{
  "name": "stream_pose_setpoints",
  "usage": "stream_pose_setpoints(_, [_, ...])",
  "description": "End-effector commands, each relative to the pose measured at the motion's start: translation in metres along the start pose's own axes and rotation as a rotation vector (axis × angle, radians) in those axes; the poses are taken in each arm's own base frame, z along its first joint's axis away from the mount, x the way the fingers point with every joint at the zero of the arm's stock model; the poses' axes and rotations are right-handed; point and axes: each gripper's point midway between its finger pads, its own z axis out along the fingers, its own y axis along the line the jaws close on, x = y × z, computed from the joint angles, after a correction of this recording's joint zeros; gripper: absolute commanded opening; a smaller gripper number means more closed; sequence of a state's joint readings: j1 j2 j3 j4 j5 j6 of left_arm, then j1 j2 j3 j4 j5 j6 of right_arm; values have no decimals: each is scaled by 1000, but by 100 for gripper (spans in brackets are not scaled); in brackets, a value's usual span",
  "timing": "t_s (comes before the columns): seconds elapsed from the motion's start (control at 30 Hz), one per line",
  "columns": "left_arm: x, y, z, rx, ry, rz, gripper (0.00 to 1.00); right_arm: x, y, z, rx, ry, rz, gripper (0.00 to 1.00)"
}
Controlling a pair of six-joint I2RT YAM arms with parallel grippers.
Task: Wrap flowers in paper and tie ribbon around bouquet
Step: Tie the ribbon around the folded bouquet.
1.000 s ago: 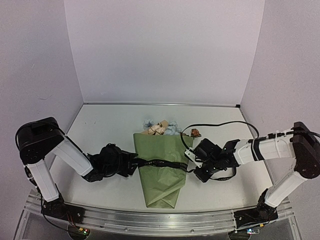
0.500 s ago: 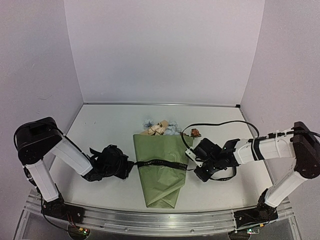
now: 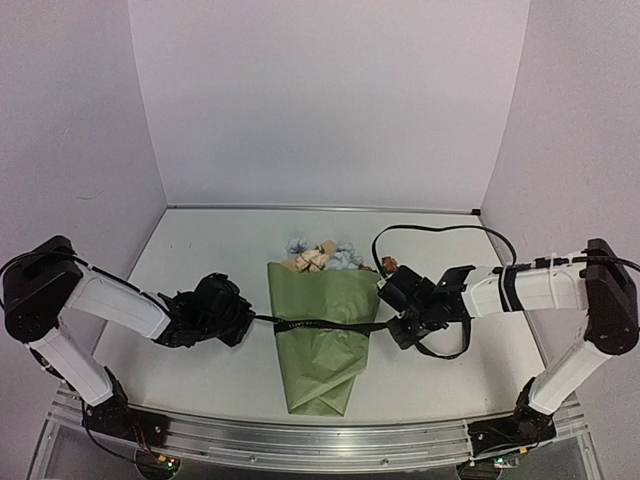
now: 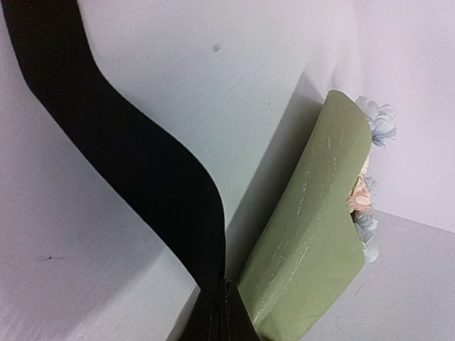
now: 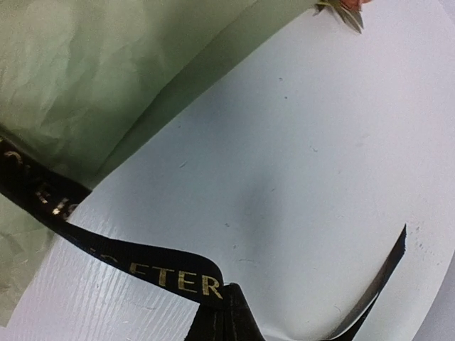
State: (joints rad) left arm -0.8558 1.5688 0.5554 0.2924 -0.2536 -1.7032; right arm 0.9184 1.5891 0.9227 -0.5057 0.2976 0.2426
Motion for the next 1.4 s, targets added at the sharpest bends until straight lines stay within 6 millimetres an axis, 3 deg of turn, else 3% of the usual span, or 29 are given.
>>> stream_pose_setpoints(0.0, [-34,13,-12,-82,-59,112,0,4,-40,-1,209,-7,162,0])
stream_pose_setpoints(0.2, [-99,82,-51,-201,-126,17,0,65,-99,5,339,68,427,0])
stream_pose_setpoints(0.37, [-135,108,-77,-222,-161,-71,0,95,-118,5,360,96,554,0])
stream_pose_setpoints(0.47, [-146,110,-83,-211,-172,-87,0,104,-124,6,354,109,620,0])
stream_pose_setpoints(0.7, [-164,105,-81,-200,-158,-108,0,102,-134,-3,352,98,663,0])
stream_pose_setpoints(1.07, [-184,114,-83,-188,-144,-165,0,160,-156,-10,387,168,849,0])
stream_pose_setpoints(1.37, [-191,109,-83,-172,-141,-165,0,163,-164,-17,395,201,846,0])
